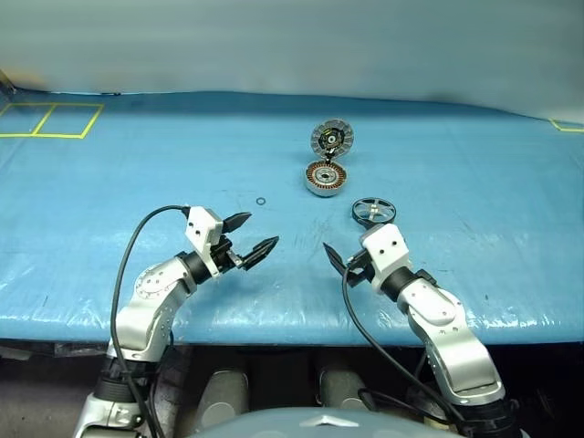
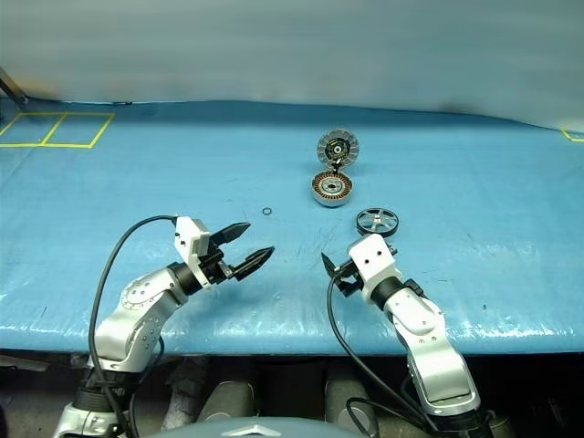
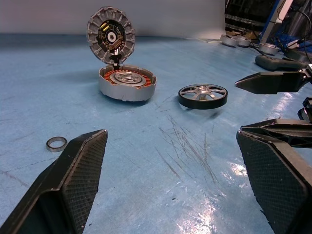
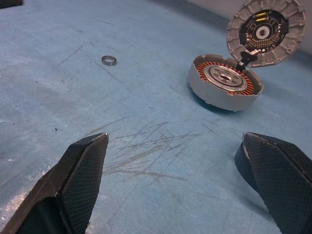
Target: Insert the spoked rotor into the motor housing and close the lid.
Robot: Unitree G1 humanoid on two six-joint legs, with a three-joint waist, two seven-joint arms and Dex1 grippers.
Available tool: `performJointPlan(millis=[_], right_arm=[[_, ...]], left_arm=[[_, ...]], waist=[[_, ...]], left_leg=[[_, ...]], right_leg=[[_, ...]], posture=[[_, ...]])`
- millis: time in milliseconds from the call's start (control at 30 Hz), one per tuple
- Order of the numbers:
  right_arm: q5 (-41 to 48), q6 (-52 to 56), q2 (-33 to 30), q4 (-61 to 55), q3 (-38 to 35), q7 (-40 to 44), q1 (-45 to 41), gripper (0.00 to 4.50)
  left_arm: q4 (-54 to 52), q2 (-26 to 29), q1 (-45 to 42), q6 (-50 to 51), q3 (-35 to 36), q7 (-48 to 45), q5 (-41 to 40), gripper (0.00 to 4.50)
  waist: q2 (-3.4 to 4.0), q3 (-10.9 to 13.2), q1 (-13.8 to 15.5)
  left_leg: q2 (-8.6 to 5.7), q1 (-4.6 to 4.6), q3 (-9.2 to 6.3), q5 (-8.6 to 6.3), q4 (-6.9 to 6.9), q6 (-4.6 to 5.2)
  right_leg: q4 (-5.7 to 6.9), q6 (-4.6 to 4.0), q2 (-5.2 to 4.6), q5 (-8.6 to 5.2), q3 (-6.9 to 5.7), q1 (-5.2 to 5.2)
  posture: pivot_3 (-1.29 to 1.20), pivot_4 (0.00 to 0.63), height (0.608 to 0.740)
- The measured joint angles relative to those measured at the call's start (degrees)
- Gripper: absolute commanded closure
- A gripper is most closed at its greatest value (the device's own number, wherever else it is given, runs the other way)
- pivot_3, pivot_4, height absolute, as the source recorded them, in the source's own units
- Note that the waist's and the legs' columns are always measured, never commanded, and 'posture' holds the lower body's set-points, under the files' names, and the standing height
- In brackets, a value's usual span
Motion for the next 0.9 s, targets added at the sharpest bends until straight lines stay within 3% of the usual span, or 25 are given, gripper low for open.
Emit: performJointPlan(millis=[433, 900], right_arm=[[-0.6, 0.89, 0.15, 1.6, 0.56, 0.11, -4.47, 0.02], [-1.02, 0.88, -1.76, 1.44, 1.42, 1.07, -4.09, 0.02]], left_arm=[[1.83, -1.3, -4.94, -1.85, 1.2, 1.99, 1.68, 0.0], [1.82, -0.54, -2.41, -5.41, 0.48, -0.05, 3.39, 0.0]], waist=[[-0.01, 0.0, 0.02], [0.0, 0.01, -0.04]], left_leg=[[-0.02, 0.0, -0.02, 0.0, 0.0, 0.0], [-0.02, 0.0, 0.0, -0.02, 0.02, 0.03]], right_leg=[[-0.01, 0.0, 0.0, 0.03, -0.02, 0.02], [-0.07, 0.01, -0.01, 0.02, -0.01, 0.04]], posture=[[0.0, 0.15, 0.74], [0.0, 0.15, 0.74]])
